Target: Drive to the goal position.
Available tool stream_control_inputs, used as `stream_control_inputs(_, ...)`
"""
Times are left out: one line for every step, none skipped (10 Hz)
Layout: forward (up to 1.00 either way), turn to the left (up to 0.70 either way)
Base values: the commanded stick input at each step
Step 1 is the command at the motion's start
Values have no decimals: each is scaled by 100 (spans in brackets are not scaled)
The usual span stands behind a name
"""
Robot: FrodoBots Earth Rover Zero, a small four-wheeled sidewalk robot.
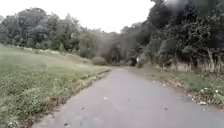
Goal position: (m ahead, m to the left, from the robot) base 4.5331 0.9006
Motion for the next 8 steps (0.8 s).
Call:
stream_control_inputs(50,0)
stream_control_inputs(50,0)
stream_control_inputs(50,0)
stream_control_inputs(50,0)
stream_control_inputs(50,0)
stream_control_inputs(50,0)
stream_control_inputs(50,0)
stream_control_inputs(50,0)
